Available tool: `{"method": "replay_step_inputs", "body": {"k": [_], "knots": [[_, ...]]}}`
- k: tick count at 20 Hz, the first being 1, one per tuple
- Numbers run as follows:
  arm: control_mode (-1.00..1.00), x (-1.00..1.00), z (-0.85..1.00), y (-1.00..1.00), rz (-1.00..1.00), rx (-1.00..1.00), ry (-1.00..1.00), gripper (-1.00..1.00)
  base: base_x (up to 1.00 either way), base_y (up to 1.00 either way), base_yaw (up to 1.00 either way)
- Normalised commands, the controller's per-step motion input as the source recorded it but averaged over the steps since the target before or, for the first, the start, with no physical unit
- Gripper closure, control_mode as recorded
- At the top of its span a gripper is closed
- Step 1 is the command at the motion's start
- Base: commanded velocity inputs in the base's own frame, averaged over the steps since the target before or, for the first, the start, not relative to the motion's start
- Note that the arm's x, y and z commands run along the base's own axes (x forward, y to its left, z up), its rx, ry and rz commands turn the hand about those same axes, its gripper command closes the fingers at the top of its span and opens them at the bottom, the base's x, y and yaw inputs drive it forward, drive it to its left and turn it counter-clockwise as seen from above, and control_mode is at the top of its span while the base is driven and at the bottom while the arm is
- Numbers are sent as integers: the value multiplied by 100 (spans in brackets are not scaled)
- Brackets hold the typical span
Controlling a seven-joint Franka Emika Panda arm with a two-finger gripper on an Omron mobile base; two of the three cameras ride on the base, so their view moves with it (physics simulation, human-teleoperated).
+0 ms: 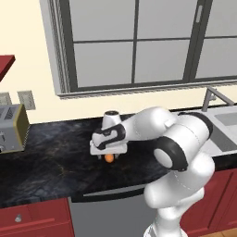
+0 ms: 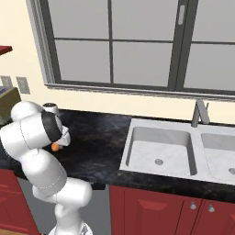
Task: Gather the eggs and milk located in the vicinity of the sink area and place them right next to the bowl.
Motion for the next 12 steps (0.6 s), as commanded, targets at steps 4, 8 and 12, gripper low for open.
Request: {"method": "replay_step_inputs", "body": {"k": [4,8,12], "knots": [[-100,8,-43,0,-5,0,2,-100,0,0,0],[-100,10,-16,0,-3,0,2,-100,0,0,0],[-100,0,0,0,0,0,0,100,0,0,0]]}}
